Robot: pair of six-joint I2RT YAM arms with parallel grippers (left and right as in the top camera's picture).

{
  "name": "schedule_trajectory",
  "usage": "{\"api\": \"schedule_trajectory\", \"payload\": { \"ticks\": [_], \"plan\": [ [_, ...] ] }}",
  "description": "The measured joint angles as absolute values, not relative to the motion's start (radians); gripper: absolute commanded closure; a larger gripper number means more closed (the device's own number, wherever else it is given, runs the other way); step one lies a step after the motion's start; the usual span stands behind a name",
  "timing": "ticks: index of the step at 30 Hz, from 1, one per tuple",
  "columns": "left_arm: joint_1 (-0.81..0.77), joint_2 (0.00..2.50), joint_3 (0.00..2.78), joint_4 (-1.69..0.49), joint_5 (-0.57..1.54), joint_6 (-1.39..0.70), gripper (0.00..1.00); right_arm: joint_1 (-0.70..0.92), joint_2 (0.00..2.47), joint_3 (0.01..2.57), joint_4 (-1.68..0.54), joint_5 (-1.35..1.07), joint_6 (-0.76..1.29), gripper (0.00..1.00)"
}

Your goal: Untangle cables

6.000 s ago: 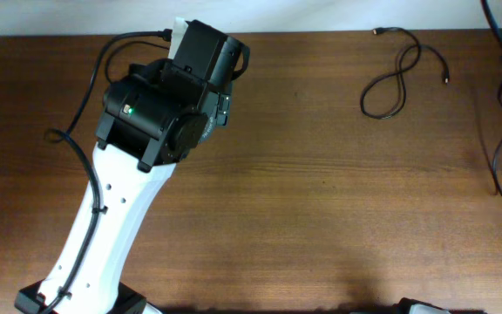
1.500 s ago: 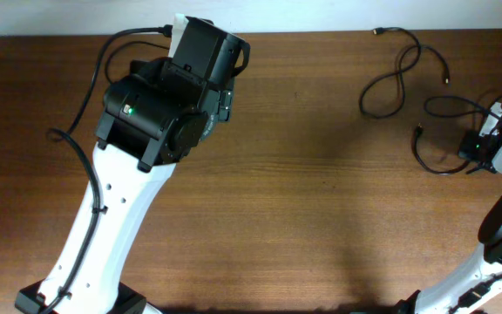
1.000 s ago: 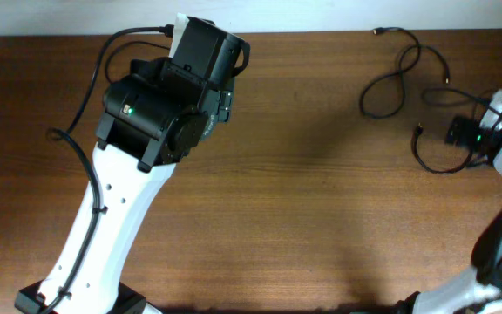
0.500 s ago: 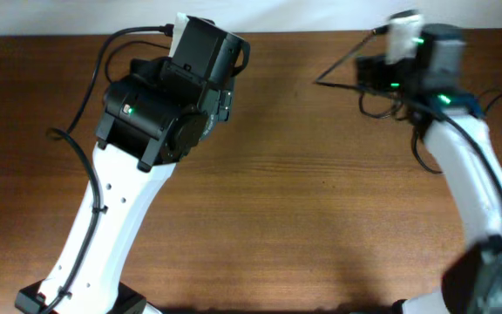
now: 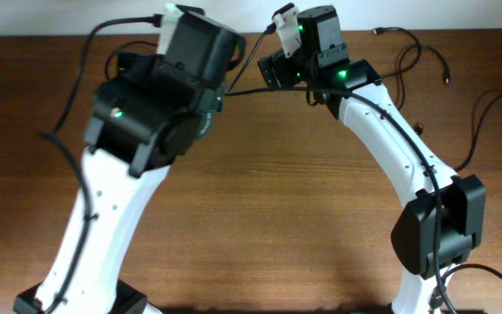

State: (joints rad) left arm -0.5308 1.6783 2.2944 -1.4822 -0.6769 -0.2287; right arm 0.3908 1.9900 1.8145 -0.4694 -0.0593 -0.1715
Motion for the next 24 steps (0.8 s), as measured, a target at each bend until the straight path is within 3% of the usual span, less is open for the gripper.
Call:
{"api": "schedule_trajectory", "payload": {
  "ticks": [9, 18, 24],
  "plan": [
    [-0.527, 1.643, 2.531, -1.631, -0.722, -0.262, 0.01, 0.427, 2.041, 1.816, -0.520, -0.042, -0.164, 0.02],
    [-0.429, 1.815, 2.412, -1.254, -0.624, -0.216, 0.01, 0.443, 2.040, 1.853, -0.745, 0.091, -0.183, 0.02],
    [-0.333, 2.064, 2.324, -1.160, -0.559, -0.231, 0.01, 0.427, 1.922, 1.854, -0.764, 0.139, -0.184, 0.02]
  ]
}}
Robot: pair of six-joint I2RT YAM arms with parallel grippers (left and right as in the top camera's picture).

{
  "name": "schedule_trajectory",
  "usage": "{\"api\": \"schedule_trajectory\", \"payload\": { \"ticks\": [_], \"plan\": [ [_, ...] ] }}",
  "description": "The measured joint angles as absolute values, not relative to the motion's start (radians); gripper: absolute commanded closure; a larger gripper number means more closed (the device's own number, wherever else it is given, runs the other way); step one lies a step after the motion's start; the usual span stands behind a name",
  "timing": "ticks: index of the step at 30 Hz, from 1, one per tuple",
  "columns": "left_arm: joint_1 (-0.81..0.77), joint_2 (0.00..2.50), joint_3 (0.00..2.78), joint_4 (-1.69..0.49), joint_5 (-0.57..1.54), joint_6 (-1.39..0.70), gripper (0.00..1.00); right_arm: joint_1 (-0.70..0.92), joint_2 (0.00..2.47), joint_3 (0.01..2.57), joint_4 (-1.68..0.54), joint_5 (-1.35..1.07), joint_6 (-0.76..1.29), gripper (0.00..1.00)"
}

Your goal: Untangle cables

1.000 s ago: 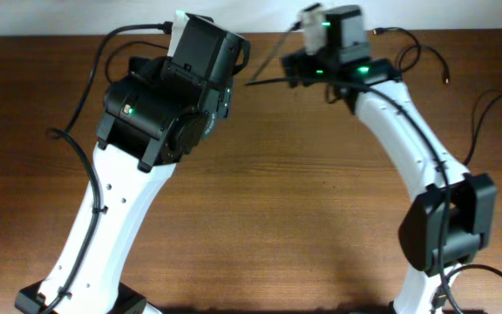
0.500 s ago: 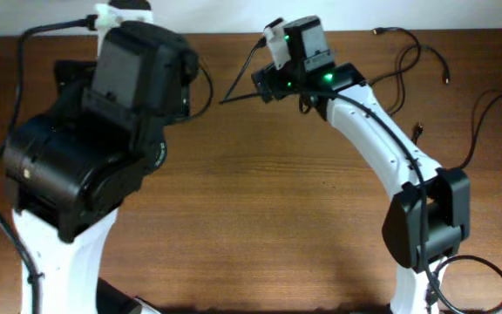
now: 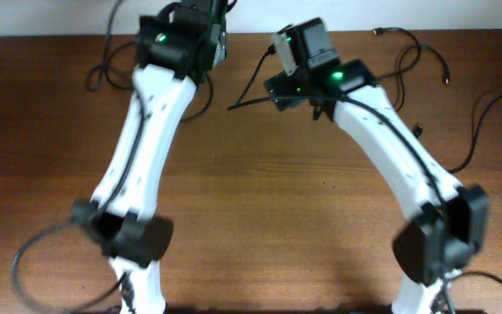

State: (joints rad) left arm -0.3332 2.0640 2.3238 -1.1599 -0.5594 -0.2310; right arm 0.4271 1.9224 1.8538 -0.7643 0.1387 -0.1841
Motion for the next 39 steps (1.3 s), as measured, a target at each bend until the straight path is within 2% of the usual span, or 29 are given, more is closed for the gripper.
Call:
{"api": "schedule_trajectory", "payload": {
  "ticks": [3, 8, 21, 33, 34, 35, 36, 37, 38, 39],
  "plan": [
    [-0.278, 2.189, 2.318, -1.095, -0.548, -0.274, 0.01, 0.397, 1.810, 1.862, -0.813, 0.154, -0.184, 0.02],
    [-0.204, 2.253, 2.316, -0.989, -0.457, -0.276, 0.01, 0.357, 1.715, 1.872, -0.877, 0.169, -0.184, 0.02],
    [-0.078, 2.439, 2.316, -0.912, -0.136, -0.085, 0.01, 0.357, 1.706, 1.872, -0.970, 0.176, -0.183, 0.02],
    [-0.056, 2.570, 2.316, -0.873, -0.084, -0.010, 0.01, 0.357, 1.705, 1.872, -1.021, 0.176, -0.164, 0.02],
    [-0.052, 2.589, 2.316, -0.875, -0.084, -0.007, 0.05, 0.357, 1.702, 1.872, -1.021, 0.177, -0.163, 0.02],
    [-0.051, 2.597, 2.316, -0.875, -0.084, -0.007, 0.22, 0.357, 1.697, 1.872, -1.021, 0.177, -0.161, 0.02],
    [-0.049, 2.605, 2.316, -0.868, -0.076, -0.004, 0.46, 0.357, 1.684, 1.872, -1.021, 0.179, -0.160, 0.02],
    [-0.049, 2.605, 2.316, -0.867, -0.073, -0.005, 0.91, 0.357, 1.668, 1.872, -1.022, 0.179, -0.160, 0.02],
    [-0.048, 2.607, 2.316, -0.860, -0.068, 0.000, 1.00, 0.357, 1.643, 1.872, -1.021, 0.180, -0.160, 0.02],
    [-0.048, 2.608, 2.316, -0.855, -0.064, 0.001, 1.00, 0.357, 1.618, 1.872, -1.022, 0.180, -0.160, 0.02]
  ]
}}
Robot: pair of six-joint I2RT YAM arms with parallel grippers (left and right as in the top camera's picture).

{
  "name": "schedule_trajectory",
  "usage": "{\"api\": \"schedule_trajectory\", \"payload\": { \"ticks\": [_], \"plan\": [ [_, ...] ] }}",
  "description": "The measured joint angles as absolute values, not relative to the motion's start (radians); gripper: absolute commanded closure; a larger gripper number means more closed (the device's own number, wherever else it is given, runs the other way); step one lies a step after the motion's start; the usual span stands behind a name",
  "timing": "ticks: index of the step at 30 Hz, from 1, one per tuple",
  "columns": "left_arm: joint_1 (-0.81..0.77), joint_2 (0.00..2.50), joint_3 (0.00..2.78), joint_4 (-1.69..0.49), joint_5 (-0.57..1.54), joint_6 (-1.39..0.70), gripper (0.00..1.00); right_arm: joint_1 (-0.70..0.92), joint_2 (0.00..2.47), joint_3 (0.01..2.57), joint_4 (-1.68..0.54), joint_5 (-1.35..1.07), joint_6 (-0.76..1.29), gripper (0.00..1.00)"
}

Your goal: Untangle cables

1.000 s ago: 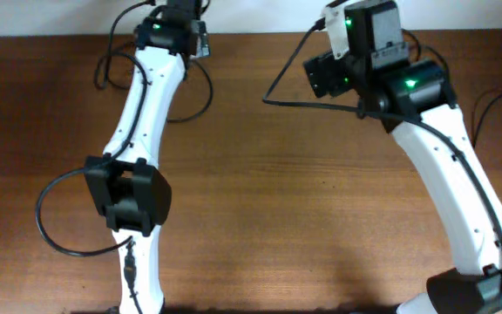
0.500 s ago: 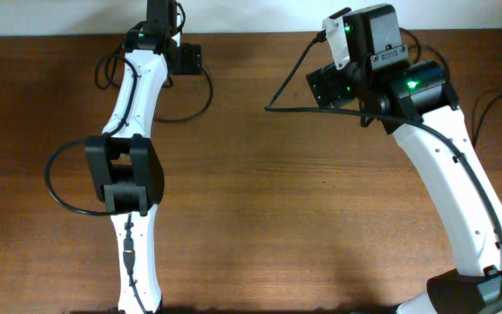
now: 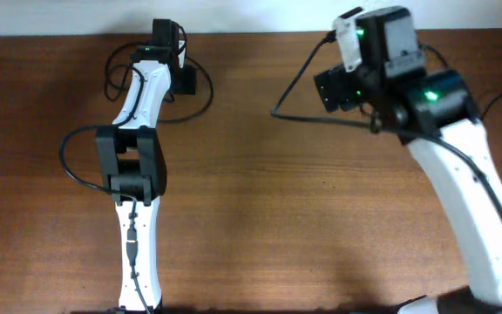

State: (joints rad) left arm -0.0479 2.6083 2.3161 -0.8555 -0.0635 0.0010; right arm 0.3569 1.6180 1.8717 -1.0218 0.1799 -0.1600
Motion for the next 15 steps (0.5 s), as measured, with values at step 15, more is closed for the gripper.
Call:
{"api": "schedule_trajectory", "payload": {
  "ticks": [15],
  "plan": [
    [-0.150, 2.617, 2.388, -0.932, 0.001, 0.007, 1.00, 0.325, 1.426, 1.876, -1.187, 0.298, -0.147, 0.02]
  ]
}}
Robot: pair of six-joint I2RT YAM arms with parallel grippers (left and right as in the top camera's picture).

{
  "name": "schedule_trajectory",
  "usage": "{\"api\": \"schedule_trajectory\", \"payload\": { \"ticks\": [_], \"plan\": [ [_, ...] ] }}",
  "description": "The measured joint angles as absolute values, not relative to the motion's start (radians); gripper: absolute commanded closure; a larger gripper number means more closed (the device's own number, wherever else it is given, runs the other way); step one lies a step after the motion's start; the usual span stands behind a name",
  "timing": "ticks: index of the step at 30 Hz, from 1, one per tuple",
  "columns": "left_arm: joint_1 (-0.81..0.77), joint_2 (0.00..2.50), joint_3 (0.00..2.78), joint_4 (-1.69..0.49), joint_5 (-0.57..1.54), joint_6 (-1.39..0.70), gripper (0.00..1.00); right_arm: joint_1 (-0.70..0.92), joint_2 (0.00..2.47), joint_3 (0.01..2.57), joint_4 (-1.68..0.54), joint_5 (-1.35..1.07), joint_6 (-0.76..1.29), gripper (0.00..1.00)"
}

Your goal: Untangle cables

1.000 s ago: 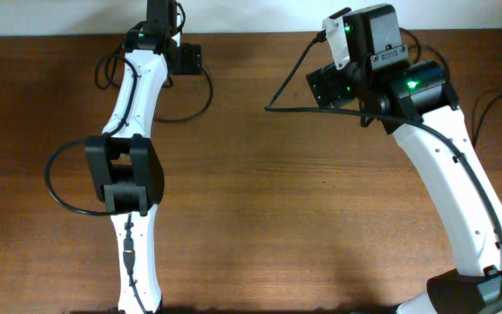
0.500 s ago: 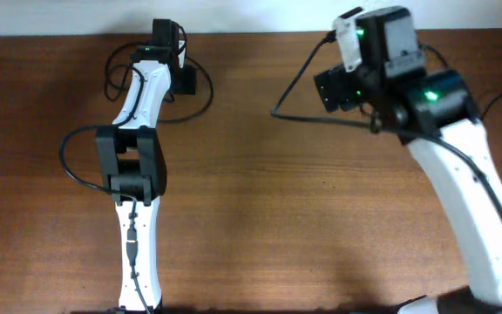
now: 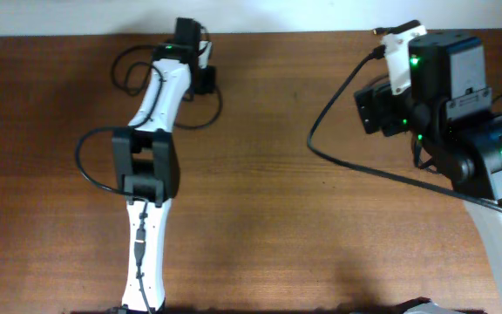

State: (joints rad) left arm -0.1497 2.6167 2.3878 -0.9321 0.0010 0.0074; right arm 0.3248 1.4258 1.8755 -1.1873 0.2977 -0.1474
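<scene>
Black cable (image 3: 200, 122) lies in loops at the table's far left, with another loop (image 3: 129, 71) further left. My left gripper (image 3: 205, 80) reaches out flat over the table and sits among these loops; its jaws are hidden from above, but the cable curves out from right beside it. My right gripper (image 3: 371, 109) is raised high, close to the camera, at the right. Whether it is open, and whether it holds anything, cannot be seen. A long black lead (image 3: 314, 144) arcs from that wrist down to its forearm.
A cable plug tip (image 3: 376, 31) shows at the far edge beside the right wrist. The raised right arm (image 3: 486, 157) hides the table's right side. The left arm's own lead (image 3: 85, 161) bows out beside its elbow. Brown tabletop (image 3: 260, 227) spans the middle.
The right arm has moved further right and nearer the camera. The left gripper has shifted slightly right along the far edge, and the cable loops beside it have shifted right too.
Both grippers were raised close together at the far middle of the table. Then the left one stood at the far left edge. Later the left arm lay stretched out low by the left loops while the right arm was off to the right, and now further right.
</scene>
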Motion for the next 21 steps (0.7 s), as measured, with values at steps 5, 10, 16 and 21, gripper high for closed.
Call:
{"api": "schedule_trajectory", "payload": {
  "ticks": [5, 10, 16, 21],
  "plan": [
    [-0.238, 2.624, 2.583, -1.036, 0.006, 0.003, 1.00, 0.270, 1.426, 1.876, -1.190, 0.309, -0.133, 0.02],
    [-0.262, 2.625, 2.781, -1.113, 0.028, -0.001, 1.00, 0.263, 1.426, 1.876, -1.205, 0.314, -0.130, 0.01],
    [-0.393, 2.626, 2.844, -1.117, 0.035, -0.001, 1.00, 0.263, 1.426, 1.876, -1.227, 0.314, -0.130, 0.02],
    [-0.508, 2.626, 2.844, -1.088, 0.046, -0.017, 1.00, 0.263, 1.426, 1.876, -1.232, 0.314, -0.130, 0.01]
  ]
}}
